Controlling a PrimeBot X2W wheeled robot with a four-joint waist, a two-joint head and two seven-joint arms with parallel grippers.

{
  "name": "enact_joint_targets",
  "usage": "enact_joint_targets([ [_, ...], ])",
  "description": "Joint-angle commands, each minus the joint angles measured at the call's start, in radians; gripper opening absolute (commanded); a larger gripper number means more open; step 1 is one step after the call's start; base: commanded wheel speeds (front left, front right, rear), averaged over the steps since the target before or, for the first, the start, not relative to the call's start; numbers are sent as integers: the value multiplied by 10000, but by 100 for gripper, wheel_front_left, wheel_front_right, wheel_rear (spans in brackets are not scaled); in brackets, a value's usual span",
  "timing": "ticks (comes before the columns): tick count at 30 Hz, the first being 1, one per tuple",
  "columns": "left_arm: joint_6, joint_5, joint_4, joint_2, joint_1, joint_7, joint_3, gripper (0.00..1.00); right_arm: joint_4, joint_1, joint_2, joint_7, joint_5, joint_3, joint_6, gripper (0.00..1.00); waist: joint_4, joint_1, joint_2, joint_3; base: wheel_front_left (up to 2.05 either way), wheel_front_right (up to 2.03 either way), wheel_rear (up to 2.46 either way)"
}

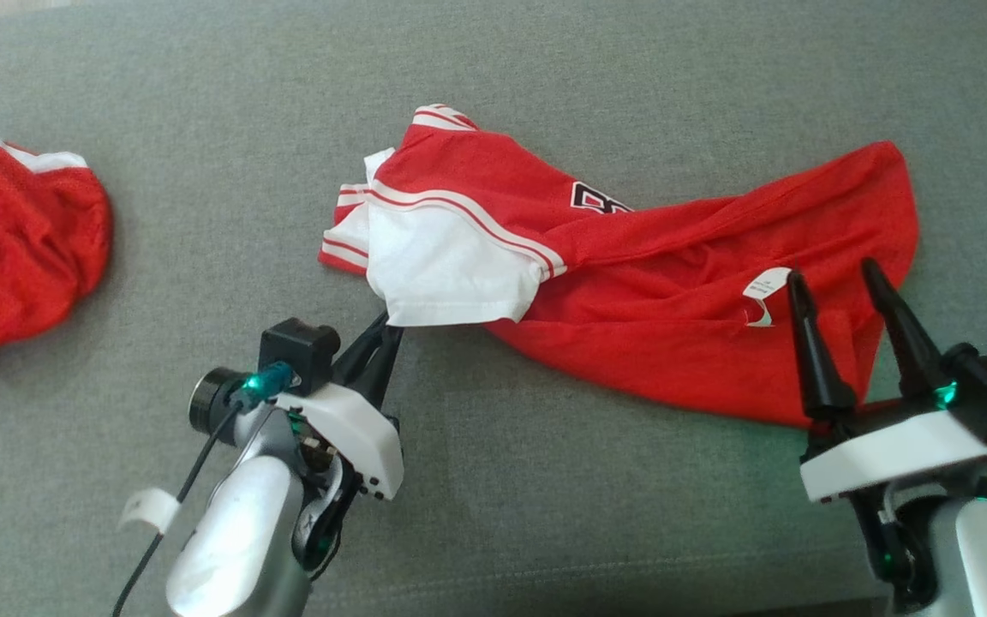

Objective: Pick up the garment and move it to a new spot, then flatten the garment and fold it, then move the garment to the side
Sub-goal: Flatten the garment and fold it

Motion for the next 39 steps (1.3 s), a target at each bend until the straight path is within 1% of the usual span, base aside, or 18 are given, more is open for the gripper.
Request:
enact_joint_targets([
  [1,67,-62,-310,185,-351,-123,330,0,-237,-251,-108,1,69,41,-9,100,-6,0,0,-34,0,0,0],
  [3,84,-79,-340,200,-330,-146,343,0,-169,-286,-178,67,68,-47,-9,100,-11,0,0,-38,0,0,0],
  [6,131,-98,-473,244,-292,-161,343,0,124,-549,-471,300,160,-293,-9,100,6,0,0,-1,0,0,0],
  [12,179,-114,-828,332,-405,-202,337,0,1158,-1846,-1339,818,533,-647,-9,100,141,0,0,349,0,0,0],
  [17,156,-143,-1055,369,-588,-222,273,0,2648,-3294,-1996,1407,773,-807,-9,100,301,0,0,681,0,0,0],
  [22,128,-166,-1244,348,-818,-244,155,0,4286,-4522,-2468,2032,848,-801,-9,100,566,0,0,1093,0,0,0],
  [27,107,-194,-1317,352,-1046,-384,98,0,5582,-5445,-2678,2452,731,-1034,-9,100,758,0,0,1480,0,0,0],
  [32,121,-202,-1301,352,-1196,-498,54,0,6547,-6147,-2792,2650,569,-1133,-9,100,837,0,0,1763,0,0,0],
  [39,115,-232,-1235,380,-1381,-608,-14,0,7445,-6624,-2812,2900,541,-1038,-9,100,864,0,0,1962,0,0,0],
])
